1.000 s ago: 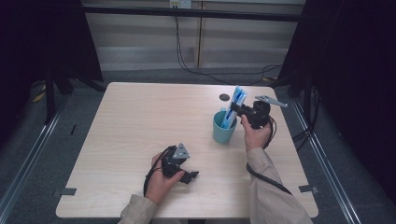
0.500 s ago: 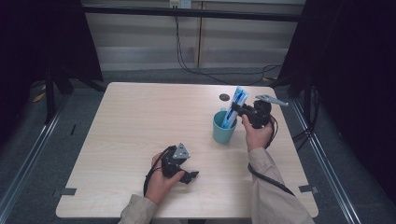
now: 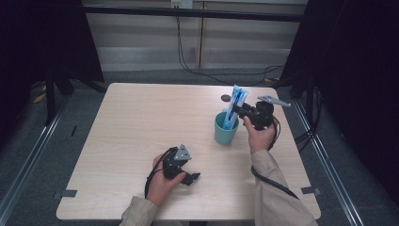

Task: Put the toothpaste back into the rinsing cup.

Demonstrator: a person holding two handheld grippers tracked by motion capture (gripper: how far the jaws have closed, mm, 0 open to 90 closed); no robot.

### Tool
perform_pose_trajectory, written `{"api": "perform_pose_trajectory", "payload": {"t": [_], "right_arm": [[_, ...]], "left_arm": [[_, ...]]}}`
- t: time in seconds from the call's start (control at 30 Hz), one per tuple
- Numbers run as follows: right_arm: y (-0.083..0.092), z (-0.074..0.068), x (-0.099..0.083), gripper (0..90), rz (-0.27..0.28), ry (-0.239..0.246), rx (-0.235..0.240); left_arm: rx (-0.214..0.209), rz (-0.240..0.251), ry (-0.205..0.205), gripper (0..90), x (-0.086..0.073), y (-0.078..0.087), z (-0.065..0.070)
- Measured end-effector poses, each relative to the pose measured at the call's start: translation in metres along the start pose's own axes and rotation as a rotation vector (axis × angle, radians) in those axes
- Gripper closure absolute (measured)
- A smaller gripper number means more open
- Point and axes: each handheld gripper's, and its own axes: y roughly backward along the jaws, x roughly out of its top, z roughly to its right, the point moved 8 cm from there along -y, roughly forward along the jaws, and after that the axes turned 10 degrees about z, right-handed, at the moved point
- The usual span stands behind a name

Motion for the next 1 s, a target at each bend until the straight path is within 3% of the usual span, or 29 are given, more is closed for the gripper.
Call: {"api": "perform_pose_trajectory", "payload": {"t": [1.0], "right_arm": [[0.008, -0.001, -0.01, 28.4, -0.073, 0.032, 0.025]], "left_arm": [[-0.001, 0.002, 0.001, 14.1, 0.0, 0.0, 0.0]]}}
